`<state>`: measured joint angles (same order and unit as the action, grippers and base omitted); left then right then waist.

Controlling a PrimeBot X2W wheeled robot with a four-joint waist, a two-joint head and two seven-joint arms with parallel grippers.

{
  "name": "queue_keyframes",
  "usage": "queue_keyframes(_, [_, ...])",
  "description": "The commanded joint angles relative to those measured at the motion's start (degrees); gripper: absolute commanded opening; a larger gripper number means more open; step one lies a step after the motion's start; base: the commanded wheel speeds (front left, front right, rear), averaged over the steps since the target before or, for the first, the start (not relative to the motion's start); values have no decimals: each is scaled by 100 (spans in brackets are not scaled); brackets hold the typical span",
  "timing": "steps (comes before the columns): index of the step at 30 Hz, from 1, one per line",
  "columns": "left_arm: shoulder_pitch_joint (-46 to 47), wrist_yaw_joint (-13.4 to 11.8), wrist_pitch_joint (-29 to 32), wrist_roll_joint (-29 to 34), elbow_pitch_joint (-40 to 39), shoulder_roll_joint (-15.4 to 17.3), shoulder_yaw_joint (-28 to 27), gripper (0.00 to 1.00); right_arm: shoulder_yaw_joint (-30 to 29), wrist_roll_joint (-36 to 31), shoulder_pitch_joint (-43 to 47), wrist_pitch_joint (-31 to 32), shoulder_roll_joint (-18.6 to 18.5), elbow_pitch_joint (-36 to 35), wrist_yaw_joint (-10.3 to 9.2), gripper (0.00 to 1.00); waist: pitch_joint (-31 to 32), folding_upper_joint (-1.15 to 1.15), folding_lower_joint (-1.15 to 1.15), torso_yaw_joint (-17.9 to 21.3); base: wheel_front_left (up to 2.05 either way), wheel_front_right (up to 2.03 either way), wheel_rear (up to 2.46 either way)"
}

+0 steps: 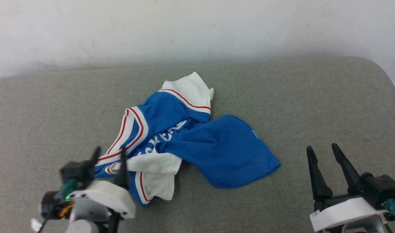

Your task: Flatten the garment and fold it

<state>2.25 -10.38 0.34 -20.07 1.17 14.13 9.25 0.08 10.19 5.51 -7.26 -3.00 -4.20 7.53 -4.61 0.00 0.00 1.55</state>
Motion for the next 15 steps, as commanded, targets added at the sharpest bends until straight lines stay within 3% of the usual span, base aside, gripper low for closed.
queue_keyframes(1, [-30, 122, 197, 106, -148, 30, 208, 100, -11, 21, -23, -34, 13, -6, -4, 100, -1, 0, 0, -16, 0, 0, 0])
queue_keyframes(5, [116, 394, 756, 209, -305, 137, 638, 100, 7, 25, -41, -24, 13, -6, -4, 100, -20, 0, 0, -25, 0, 0, 0])
queue_keyframes(15, [777, 1095, 2340, 406, -153, 842, 1204, 100, 47, 59, -101, -44, 13, 59, -4, 100, -111, 0, 0, 125, 0, 0, 0])
